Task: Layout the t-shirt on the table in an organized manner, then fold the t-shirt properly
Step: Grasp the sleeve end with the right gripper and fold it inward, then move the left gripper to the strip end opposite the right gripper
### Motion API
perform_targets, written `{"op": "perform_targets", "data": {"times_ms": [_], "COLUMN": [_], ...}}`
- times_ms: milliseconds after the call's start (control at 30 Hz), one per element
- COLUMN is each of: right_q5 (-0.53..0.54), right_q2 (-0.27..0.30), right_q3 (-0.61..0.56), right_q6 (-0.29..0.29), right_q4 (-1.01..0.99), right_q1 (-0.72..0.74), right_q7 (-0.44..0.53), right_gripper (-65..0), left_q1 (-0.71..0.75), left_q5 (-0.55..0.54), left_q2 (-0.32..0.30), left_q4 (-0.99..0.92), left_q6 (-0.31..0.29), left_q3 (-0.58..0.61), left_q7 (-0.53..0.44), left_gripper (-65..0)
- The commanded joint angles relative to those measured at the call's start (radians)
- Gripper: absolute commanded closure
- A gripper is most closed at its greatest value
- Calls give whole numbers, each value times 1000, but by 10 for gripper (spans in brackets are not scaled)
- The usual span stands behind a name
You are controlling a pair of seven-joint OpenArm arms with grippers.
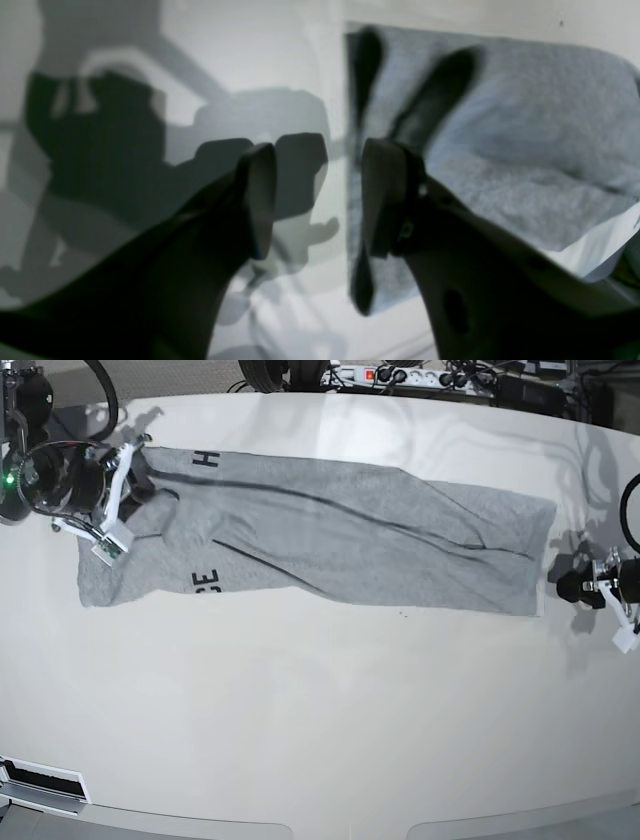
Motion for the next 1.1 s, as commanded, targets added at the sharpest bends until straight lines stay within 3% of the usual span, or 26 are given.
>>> {"op": "perform_targets", "data": {"times_ms": [0,100,167,233,267,333,433,567,700,767,800,900,967,1067], "right_q5": [-10,-41,-84,-143,-172,-196,-131,-12,77,78,78,76,58,-6], "right_q2": [16,15,15,15,16,17,28,28,15,-6,-20,-72,-105,-148], "right_q3": [6,6,6,6,6,7,33,140,225,223,218,198,188,187], "right_q6": [5,5,0,-60,-81,-119,-120,-118,-132,-109,-87,-11,5,5], "right_q4": [18,17,17,17,18,32,110,242,249,224,201,103,30,-87], "right_q1": [3,2,2,5,11,28,35,35,29,18,15,19,24,24], "right_q7": [11,57,119,156,151,93,32,19,93,153,170,189,196,262], "right_gripper": [0,0,-109,-225,-248,-221,-134,-132,-126,-11,0,0,0,0], "left_q1": [-25,-28,-34,-39,-39,-39,-39,-33,-21,-15,-13,-14,-14,-13], "left_q5": [-20,-25,-24,-24,-24,-24,-24,-55,-72,-72,-73,-128,-187,-233], "left_q2": [-32,-43,-50,-58,-63,-73,-85,-108,-118,-115,-114,-109,-109,-107], "left_q4": [8,8,8,8,8,8,8,8,8,8,8,8,8,8], "left_q6": [-8,-8,-8,-8,-8,-8,-8,-8,-8,-8,-8,-8,-8,-8], "left_q3": [-8,-16,-50,-116,-158,-252,-378,-443,-446,-446,-445,-445,-446,-446], "left_q7": [-10,-5,-1,6,12,43,98,109,108,108,109,118,148,216], "left_gripper": [-291,-290,-290,-290,-290,-290,-290,-290,-290,-290,-284,-234,-236,-309]}}
